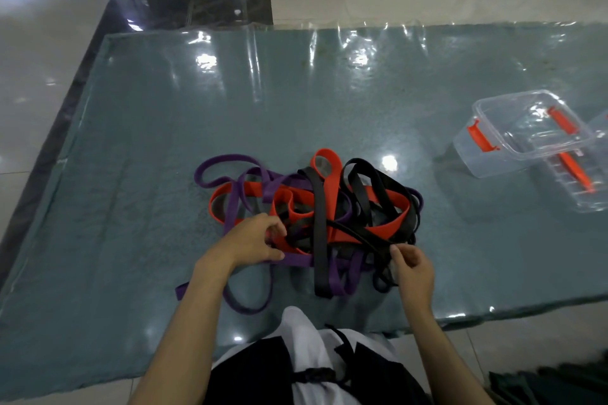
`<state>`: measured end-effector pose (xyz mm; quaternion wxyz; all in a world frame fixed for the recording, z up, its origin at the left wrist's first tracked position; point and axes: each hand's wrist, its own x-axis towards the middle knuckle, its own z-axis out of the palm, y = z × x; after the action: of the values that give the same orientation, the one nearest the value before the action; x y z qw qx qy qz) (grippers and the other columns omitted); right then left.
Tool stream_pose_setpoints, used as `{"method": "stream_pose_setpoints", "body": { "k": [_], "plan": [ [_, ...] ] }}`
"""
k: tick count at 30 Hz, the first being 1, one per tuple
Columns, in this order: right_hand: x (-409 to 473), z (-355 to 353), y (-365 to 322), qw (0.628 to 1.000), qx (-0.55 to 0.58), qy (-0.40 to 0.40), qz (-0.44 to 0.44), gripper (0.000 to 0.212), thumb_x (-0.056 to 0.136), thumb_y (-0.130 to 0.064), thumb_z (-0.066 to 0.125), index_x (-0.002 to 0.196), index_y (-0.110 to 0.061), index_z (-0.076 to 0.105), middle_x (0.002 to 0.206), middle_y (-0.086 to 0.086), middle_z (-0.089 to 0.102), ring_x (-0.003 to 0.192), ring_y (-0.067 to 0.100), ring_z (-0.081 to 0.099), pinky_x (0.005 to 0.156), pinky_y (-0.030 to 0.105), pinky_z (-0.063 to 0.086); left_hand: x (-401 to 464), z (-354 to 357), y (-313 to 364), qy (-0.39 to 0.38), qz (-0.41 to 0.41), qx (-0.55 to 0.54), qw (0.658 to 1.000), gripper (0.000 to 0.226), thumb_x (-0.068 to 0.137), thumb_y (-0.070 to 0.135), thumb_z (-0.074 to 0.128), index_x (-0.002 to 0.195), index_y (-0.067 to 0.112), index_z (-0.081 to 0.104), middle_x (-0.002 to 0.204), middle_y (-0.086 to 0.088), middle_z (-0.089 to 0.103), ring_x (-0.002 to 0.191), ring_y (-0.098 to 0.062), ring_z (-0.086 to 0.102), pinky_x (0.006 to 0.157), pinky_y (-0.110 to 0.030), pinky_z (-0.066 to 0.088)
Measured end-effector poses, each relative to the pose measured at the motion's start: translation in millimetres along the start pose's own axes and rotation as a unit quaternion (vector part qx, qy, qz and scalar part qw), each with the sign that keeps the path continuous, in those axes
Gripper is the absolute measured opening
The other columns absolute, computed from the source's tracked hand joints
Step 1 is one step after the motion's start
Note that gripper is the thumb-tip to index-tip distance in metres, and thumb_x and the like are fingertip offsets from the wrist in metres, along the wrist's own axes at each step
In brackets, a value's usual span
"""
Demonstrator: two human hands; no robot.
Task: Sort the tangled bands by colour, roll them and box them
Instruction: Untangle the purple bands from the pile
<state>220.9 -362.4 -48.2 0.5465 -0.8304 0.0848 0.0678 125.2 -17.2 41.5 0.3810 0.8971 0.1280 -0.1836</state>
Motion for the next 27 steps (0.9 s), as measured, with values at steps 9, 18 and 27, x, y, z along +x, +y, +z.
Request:
{"method": "stream_pose_setpoints", "body": {
  "k": [9, 18, 27],
  "plan": [
    [-12, 14, 9, 0.959, -0.203, -0.178, -0.085, 0.033, 0.087, -0.028, 0.087, 0.115, -0.015, 0.076, 0.102, -0.004, 0.074, 0.091, 0.007, 0.068, 0.077, 0.006, 0.048, 19, 39, 52, 0.073, 0.107, -0.008, 0.992, 0.018, 0.089, 0.013, 0.076, 0.085, 0.026, 0.065, 0.074, 0.014, 0.067, 0.07, 0.003, 0.063, 0.065, -0.024, 0.051],
    [-23, 18, 10, 0.917, -0.325, -0.199, -0.116, 0.033, 0.089, -0.036, 0.082, 0.103, -0.014, 0.061, 0.094, 0.005, 0.07, 0.09, 0.024, 0.063, 0.073, 0.036, 0.052, 26, 111, 35, -0.037, -0.117, 0.057, 0.991, 0.07, 0.082, 0.06, 0.08, 0.123, 0.017, 0.043, 0.106, -0.004, 0.064, 0.096, -0.03, 0.066, 0.069, -0.037, 0.046],
    [-36, 22, 17, 0.984, -0.051, -0.168, 0.031, 0.025, 0.09, 0.0, 0.078, 0.089, -0.013, 0.057, 0.08, 0.004, 0.066, 0.075, 0.019, 0.062, 0.067, 0.025, 0.051, 7, 96, 39, 0.012, -0.114, -0.193, 0.975, 0.062, 0.077, 0.018, 0.077, 0.128, 0.02, 0.041, 0.107, -0.005, 0.071, 0.099, -0.021, 0.068, 0.094, -0.043, 0.057]
  ]
}}
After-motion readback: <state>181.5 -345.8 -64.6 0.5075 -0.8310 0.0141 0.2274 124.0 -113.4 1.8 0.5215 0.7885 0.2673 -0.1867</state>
